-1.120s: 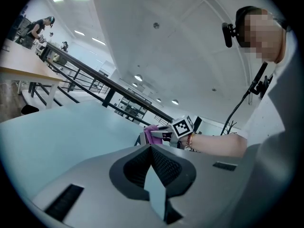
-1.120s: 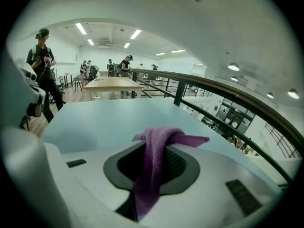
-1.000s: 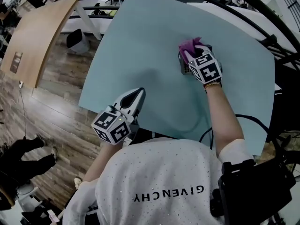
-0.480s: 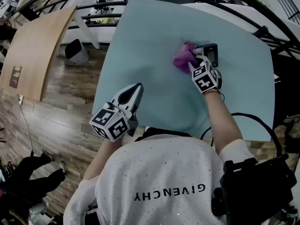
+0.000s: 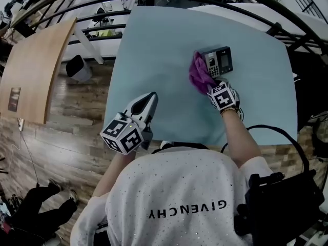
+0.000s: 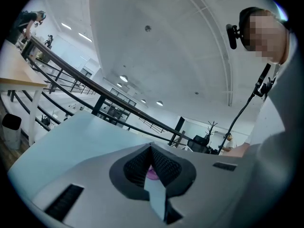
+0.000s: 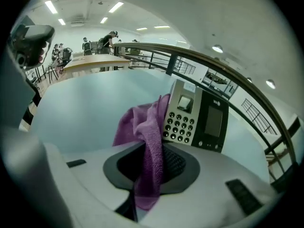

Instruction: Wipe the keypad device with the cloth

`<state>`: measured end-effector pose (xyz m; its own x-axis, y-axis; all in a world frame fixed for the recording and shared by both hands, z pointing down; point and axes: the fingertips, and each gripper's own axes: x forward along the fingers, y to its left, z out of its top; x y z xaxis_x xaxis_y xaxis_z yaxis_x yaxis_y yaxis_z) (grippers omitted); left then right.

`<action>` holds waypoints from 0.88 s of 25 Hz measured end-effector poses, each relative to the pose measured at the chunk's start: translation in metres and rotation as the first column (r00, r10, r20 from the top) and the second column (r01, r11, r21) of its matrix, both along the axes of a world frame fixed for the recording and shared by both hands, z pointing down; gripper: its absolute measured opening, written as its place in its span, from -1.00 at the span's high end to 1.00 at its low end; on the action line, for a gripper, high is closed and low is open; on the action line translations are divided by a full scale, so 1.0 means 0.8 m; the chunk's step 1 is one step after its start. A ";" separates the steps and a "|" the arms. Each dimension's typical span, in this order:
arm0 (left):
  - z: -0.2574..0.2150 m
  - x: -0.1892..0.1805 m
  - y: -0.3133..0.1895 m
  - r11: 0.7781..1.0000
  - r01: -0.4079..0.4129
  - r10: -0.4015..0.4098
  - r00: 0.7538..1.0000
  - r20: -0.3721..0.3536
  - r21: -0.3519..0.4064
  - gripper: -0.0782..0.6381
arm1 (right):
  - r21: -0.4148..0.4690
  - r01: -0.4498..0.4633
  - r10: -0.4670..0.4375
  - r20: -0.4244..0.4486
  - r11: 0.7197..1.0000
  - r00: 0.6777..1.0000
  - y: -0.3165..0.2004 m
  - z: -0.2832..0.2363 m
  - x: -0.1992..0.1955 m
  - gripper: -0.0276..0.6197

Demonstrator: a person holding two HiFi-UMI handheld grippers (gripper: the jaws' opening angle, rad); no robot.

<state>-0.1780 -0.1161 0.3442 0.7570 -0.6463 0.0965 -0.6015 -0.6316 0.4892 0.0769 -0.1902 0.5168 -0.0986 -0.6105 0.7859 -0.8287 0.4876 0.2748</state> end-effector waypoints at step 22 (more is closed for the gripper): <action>-0.092 0.087 -0.013 0.992 -0.098 0.106 0.989 -0.106 0.081 0.78 | 0.434 -0.365 -0.162 0.797 0.824 0.581 0.113 -0.360 0.028 0.69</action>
